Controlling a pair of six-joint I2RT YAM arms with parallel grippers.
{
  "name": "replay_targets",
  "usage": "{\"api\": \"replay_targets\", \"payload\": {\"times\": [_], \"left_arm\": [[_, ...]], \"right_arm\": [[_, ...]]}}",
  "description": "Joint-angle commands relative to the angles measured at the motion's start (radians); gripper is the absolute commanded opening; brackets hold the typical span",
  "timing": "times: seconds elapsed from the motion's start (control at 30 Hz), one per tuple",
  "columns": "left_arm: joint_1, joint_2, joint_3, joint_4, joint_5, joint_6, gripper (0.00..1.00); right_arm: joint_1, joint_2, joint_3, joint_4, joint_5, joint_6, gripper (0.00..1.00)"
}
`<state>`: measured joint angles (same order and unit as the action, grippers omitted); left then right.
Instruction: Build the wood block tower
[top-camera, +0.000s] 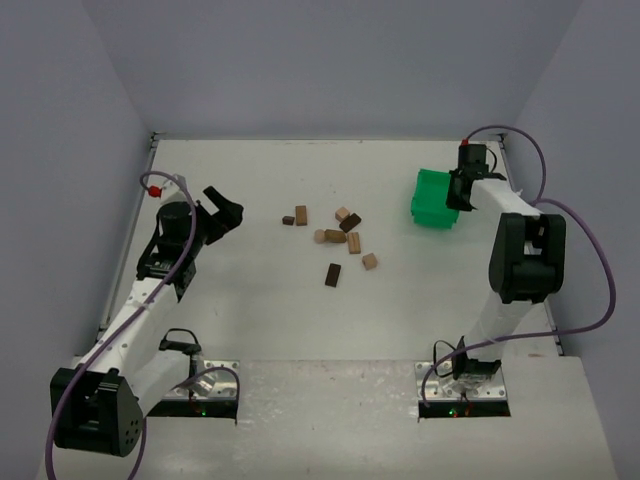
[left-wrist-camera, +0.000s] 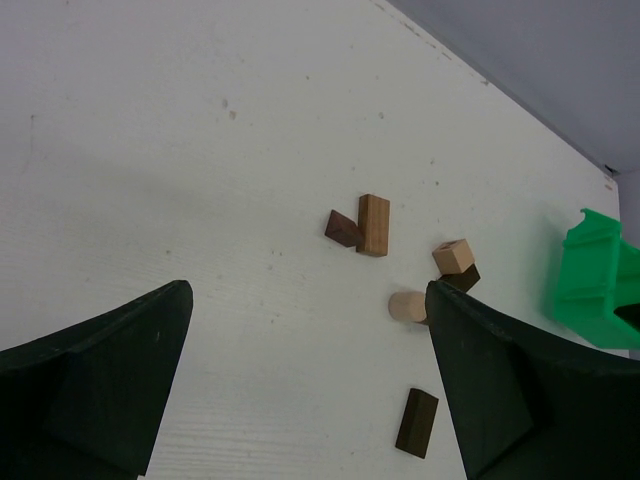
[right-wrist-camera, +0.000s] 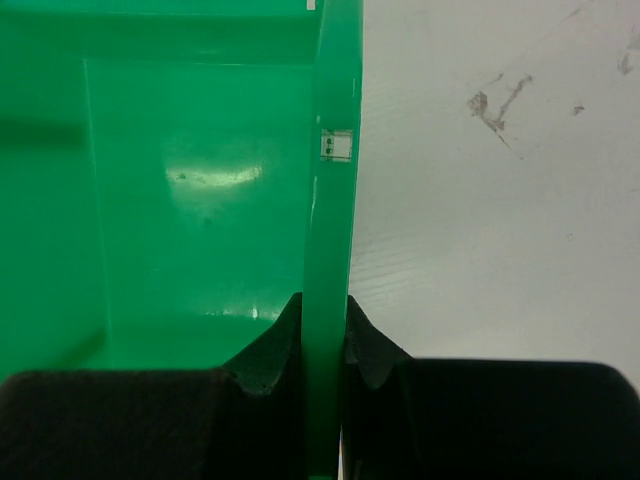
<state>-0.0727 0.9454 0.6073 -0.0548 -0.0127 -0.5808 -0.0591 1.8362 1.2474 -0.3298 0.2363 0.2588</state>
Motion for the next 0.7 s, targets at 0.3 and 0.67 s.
{"api": "replay_targets", "payload": {"times": [0.3,0.67], "left_arm": [[-0.001,-0.078,-0.010,-0.007,-0.033,0.008,1.00],[-0.001,-0.109,-0.016,-0.010,-0.012,0.004,1.00]], "right_arm": [[-0.044,0.043,0.116,-0.026,-0.018,0.082,0.85],[0.187,-0.380,-0.342,0.351,-0.890,-0.537,0.98]]}}
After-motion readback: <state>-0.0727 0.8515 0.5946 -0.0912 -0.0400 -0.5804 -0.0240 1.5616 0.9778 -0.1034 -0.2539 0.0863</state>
